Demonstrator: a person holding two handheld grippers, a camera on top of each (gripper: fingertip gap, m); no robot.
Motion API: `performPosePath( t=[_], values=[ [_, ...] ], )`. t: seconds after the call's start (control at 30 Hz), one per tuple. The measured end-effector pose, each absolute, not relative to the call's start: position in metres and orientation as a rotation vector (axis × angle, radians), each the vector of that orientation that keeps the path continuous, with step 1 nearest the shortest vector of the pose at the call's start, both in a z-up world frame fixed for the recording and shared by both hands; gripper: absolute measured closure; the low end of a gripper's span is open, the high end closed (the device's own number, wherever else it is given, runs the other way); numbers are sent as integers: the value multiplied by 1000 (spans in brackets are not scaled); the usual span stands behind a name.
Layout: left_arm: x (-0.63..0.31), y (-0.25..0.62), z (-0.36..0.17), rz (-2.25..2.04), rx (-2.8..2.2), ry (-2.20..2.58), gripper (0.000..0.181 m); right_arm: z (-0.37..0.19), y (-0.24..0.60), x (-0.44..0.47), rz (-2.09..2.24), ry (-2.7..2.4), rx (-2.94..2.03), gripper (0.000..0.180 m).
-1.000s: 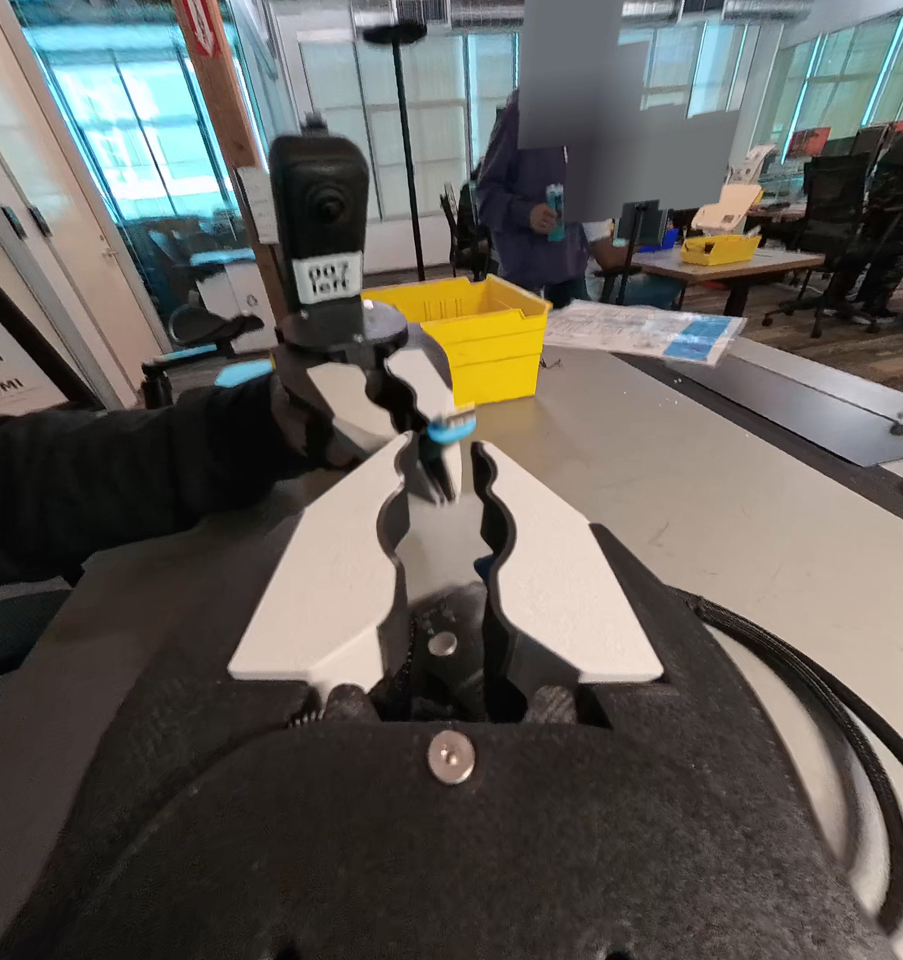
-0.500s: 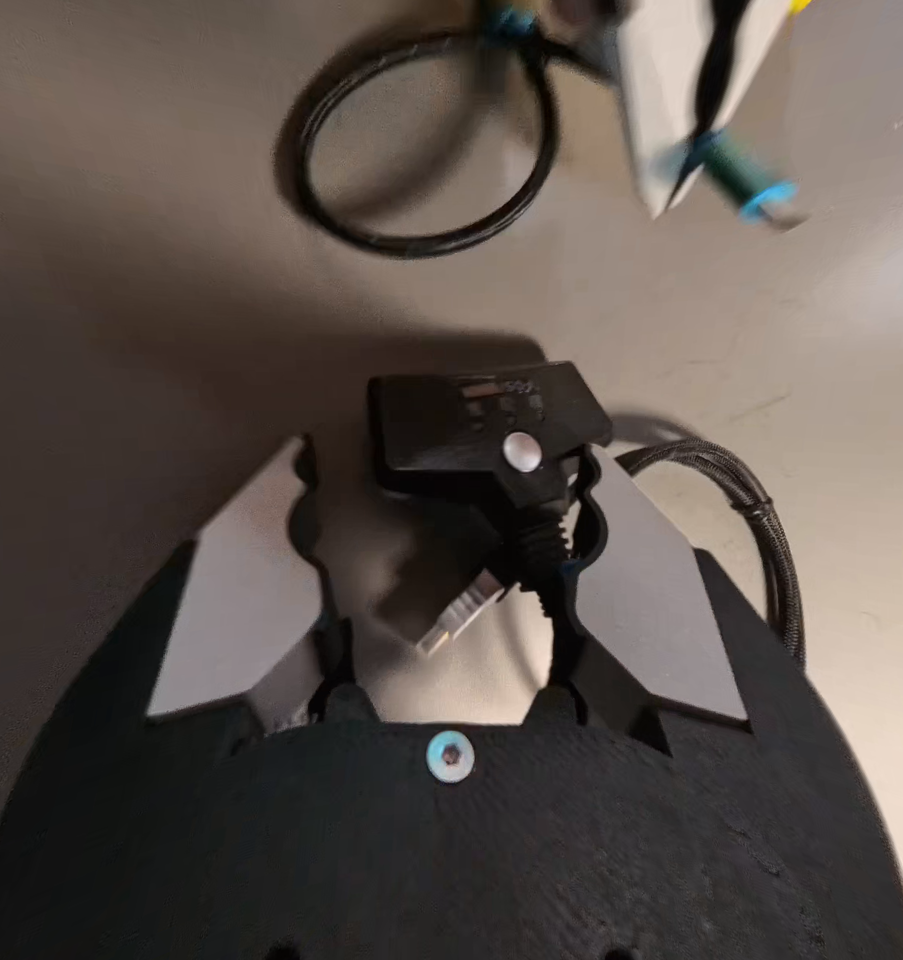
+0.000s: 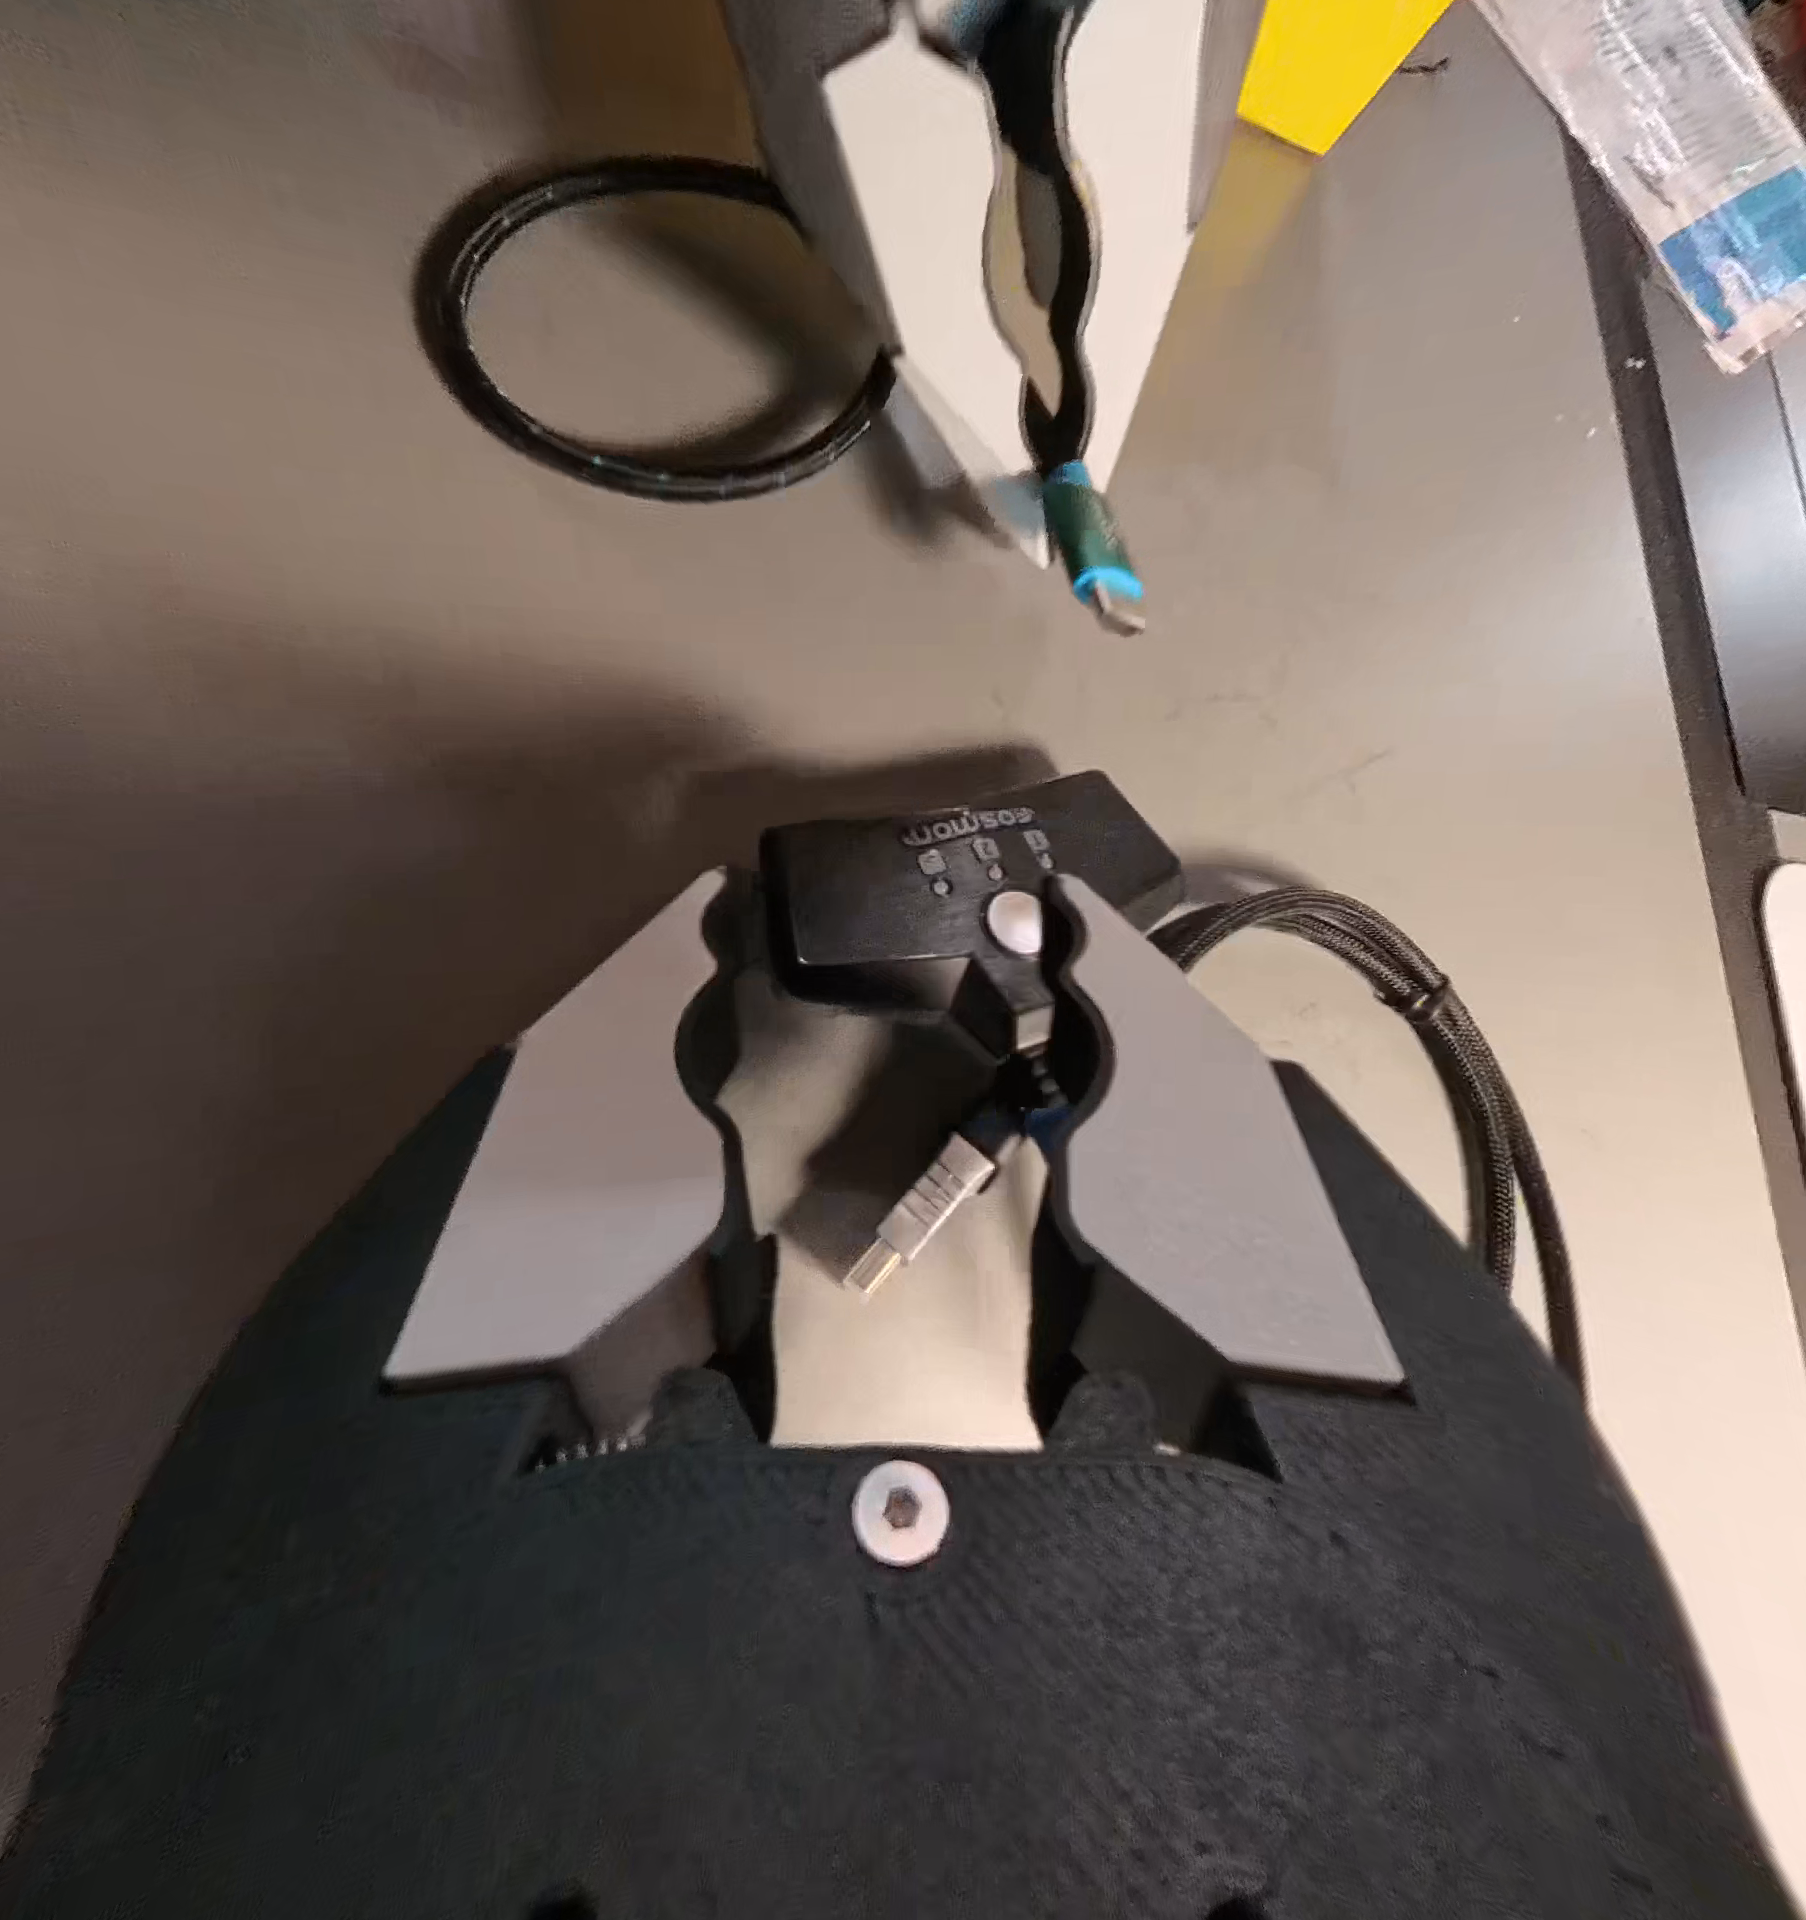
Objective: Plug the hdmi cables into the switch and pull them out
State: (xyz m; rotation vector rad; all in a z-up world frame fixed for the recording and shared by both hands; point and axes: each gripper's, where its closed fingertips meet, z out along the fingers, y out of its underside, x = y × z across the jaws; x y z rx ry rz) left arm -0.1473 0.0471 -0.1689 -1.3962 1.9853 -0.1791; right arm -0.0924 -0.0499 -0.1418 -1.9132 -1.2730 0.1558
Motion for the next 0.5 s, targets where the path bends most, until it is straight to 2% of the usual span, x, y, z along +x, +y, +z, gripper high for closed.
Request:
performPosePath(
  t=[0.03, 0.13, 0.2, 0.27, 0.37, 0.5],
  values=[
    [-146, 46, -170, -171, -1390, 1992, 176, -138, -50, -93, 182, -1264, -1907, 113],
    [-144, 45, -175, -142, -1378, 2011, 176, -143, -45, -86, 193, -1255, -1963, 89],
    [-141, 43, -176, -132, -1354, 2014, 176, -159, -37, -76, 124, -1281, -2026, 83],
    [-139, 42, -176, -115, -1329, 2015, 176, -170, -34, -77, 136, -1289, -2073, 82],
    [-135, 46, -175, -36, -1260, 2006, 176, -172, -27, -80, 172, -1240, -2106, 93],
    [-130, 59, -171, 106, -1197, 1953, 177, -167, -26, -78, 220, -1168, -2080, 94]
  ],
)
